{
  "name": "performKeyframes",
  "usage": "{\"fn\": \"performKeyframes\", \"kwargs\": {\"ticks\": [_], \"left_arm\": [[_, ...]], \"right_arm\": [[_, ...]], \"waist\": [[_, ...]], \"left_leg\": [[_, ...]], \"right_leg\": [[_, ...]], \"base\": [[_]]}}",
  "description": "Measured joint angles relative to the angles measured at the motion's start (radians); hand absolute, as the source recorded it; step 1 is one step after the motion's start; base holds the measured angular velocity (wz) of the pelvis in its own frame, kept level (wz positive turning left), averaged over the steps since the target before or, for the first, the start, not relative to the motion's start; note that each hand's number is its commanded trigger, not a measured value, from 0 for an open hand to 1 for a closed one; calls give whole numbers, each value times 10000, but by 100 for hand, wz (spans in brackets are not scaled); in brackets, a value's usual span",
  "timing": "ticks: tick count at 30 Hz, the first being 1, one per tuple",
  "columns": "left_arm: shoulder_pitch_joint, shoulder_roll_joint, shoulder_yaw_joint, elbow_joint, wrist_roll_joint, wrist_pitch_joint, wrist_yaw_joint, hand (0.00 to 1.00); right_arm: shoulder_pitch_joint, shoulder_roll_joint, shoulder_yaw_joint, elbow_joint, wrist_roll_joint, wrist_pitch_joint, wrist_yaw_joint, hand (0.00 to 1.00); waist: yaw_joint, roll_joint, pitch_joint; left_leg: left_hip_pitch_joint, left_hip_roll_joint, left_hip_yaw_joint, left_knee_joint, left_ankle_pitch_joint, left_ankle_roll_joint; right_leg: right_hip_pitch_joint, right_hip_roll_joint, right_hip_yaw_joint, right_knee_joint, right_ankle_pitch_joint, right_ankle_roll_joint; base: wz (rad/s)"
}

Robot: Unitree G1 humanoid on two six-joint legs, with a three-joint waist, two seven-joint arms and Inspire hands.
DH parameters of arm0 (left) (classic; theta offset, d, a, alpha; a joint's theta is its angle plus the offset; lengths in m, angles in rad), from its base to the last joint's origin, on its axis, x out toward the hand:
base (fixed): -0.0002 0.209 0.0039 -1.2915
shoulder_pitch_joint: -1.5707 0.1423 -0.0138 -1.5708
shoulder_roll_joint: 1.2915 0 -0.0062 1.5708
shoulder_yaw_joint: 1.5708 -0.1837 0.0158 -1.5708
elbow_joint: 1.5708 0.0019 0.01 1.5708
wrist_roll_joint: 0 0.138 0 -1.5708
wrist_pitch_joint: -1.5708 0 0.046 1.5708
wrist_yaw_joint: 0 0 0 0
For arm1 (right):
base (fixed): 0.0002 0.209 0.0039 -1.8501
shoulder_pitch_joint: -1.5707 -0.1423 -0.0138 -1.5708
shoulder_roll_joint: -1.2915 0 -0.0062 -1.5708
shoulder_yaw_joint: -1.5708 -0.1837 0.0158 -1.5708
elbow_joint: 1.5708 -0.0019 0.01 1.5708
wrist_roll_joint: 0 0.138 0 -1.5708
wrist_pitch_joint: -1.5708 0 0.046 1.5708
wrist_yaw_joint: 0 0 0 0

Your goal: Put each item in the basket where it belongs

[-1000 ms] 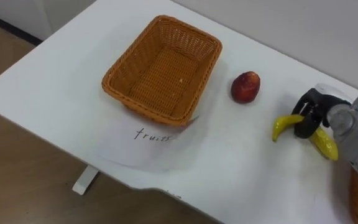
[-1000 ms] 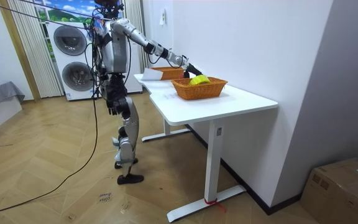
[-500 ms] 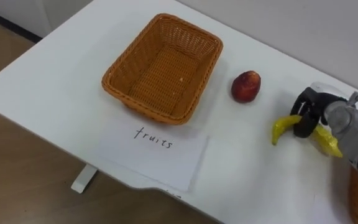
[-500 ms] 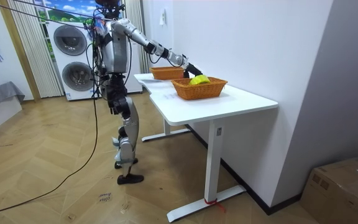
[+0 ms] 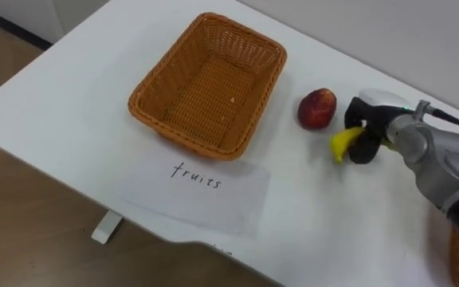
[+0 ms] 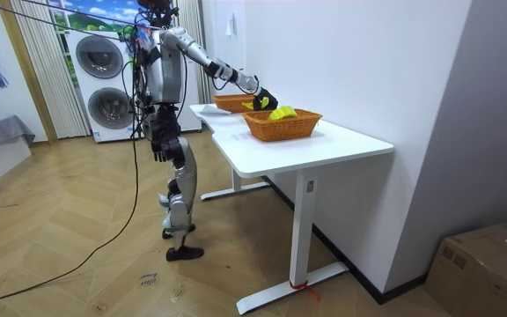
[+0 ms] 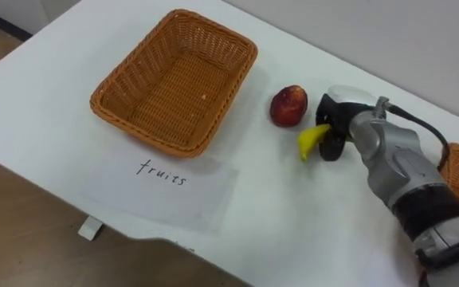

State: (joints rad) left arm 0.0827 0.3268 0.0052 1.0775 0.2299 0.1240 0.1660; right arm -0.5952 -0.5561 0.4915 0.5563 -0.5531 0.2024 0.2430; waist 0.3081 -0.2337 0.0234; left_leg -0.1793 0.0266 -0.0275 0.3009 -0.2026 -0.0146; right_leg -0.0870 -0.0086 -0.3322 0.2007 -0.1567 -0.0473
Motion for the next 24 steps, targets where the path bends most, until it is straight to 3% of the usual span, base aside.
{"fn": "performKeyframes", "kwargs": {"ticks": [11,16,19,24], "left_arm": [[173,-67,333,-5,-26,6,503,0],[510,-168,719,-21,-4,36,490,0],[793,-204,791,-91,20,49,489,0],[1112,-224,1361,-311,63,35,471,0]], "right_arm": [[444,-2,-143,-1220,366,-11,449,100],[1062,-3,-1058,-2257,507,-20,577,100],[1114,-4,-1525,-2933,734,-63,557,100],[1112,-46,-2344,-3432,1064,-134,389,100]], "waist": [[-54,71,-5],[-133,153,-77],[-333,207,-159],[-541,177,-223]], "left_leg": [[307,-12,-28,-30,-4,2],[714,-22,15,-183,-2,6],[1015,-41,33,-392,40,24],[1183,-34,83,-456,62,20]], "right_leg": [[418,19,51,-130,25,0],[758,16,151,-153,32,14],[982,-6,191,-155,16,39],[1082,1,269,-165,12,44]], "base": [[0],[0],[-1],[-4]]}}
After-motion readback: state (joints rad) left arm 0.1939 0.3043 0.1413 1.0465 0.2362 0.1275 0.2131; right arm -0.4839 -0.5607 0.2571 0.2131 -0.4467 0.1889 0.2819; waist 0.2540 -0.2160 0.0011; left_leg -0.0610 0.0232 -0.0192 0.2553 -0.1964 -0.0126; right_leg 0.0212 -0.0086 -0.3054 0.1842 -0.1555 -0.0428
